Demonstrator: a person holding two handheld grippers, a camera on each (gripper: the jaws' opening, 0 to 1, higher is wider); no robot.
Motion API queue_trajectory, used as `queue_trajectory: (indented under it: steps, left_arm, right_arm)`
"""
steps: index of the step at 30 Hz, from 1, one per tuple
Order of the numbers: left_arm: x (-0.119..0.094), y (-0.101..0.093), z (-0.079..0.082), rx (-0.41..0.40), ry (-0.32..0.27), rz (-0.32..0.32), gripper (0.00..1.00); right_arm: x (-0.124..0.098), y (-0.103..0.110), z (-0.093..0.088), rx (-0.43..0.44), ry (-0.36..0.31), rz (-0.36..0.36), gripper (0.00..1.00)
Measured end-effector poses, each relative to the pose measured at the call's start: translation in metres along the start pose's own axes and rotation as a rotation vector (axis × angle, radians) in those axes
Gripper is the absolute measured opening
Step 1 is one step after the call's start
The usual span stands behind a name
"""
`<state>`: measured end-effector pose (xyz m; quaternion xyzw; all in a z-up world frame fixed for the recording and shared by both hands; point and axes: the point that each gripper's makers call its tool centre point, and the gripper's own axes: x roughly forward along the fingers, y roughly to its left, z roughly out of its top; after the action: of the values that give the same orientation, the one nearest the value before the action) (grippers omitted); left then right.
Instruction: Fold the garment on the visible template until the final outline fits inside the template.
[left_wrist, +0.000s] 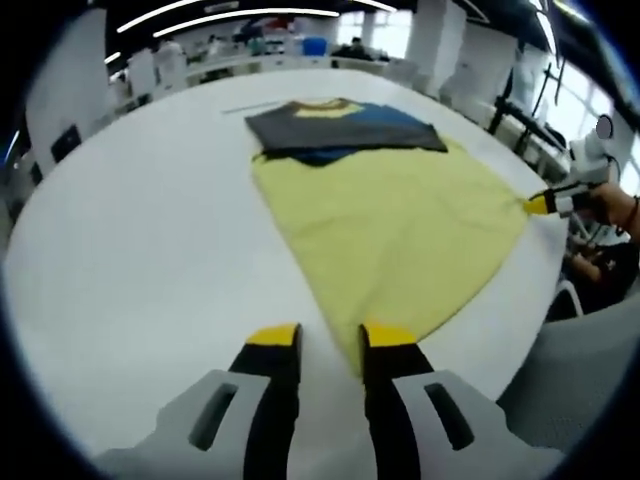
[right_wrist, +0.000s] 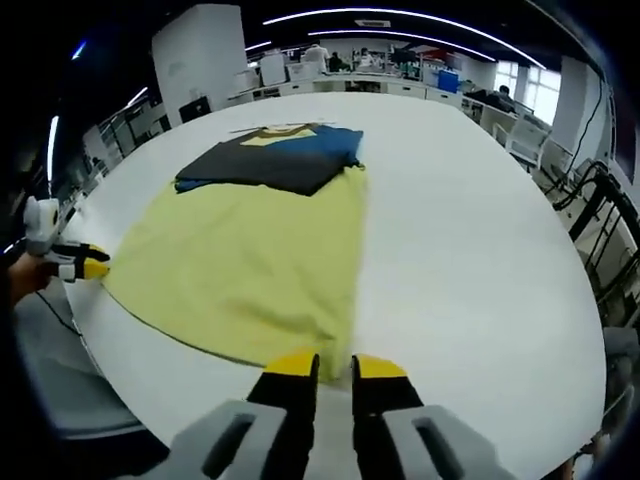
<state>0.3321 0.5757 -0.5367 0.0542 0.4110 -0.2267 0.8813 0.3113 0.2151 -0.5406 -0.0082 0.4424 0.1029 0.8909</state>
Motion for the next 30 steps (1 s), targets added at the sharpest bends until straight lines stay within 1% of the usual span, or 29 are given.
queue_trajectory:
  steps: [1,3,9,11,12,16,17,20,23,26,27,28,30]
  left_arm:
    - [0.0,0.0,-0.001,0.001,0.0,0.001,0.18]
    - [0.0,0.0,-0.002,0.001,0.005,0.004,0.16]
    - [-0.001,-0.004,-0.007,-0.049,0.023,-0.007,0.08]
    - [-0.001,-0.009,-0.007,-0.072,0.039,-0.021,0.05]
    - [-0.002,-0.011,-0.008,-0.083,0.049,-0.025,0.05]
    - [-0.003,-0.013,-0.009,-0.076,0.044,-0.027,0.06]
    - [-0.004,-0.012,-0.009,-0.087,0.047,-0.026,0.06]
    - [-0.005,-0.015,-0.009,-0.087,0.054,-0.027,0.07]
    - [-0.005,-0.015,-0.011,-0.071,0.066,-0.014,0.04]
    - [-0.005,-0.016,-0.01,-0.062,0.074,-0.018,0.01]
    - [-0.006,-0.016,-0.011,-0.021,0.082,-0.026,0.0]
    - [-0.006,-0.015,-0.01,0.049,0.085,-0.03,0.0]
    - [-0.01,-0.015,-0.007,0.065,0.083,-0.031,0.0]
  right_arm:
    - [0.0,0.002,0.0,0.003,-0.002,0.004,0.02]
    - [0.0,0.004,0.0,0.003,-0.002,0.007,0.0]
    - [-0.002,0.005,0.001,0.002,-0.001,0.006,0.0]
    - [-0.003,0.006,0.001,0.003,-0.002,0.006,0.0]
    - [-0.003,0.006,0.001,0.002,-0.003,0.007,0.0]
    - [-0.003,0.006,0.001,0.007,-0.003,0.008,0.0]
    - [-0.003,0.006,0.001,0.007,-0.001,0.009,0.0]
    - [-0.004,0.006,0.002,0.002,0.002,0.008,0.0]
    - [-0.004,0.006,0.002,-0.002,0.002,0.008,0.0]
    - [-0.004,0.006,0.002,0.0,0.001,0.01,0.0]
    - [-0.004,0.006,0.002,0.0,0.002,0.011,0.0]
    - [-0.005,0.006,0.002,0.0,0.001,0.012,0.0]
    - [-0.006,0.007,0.002,-0.003,0.001,0.021,0.0]
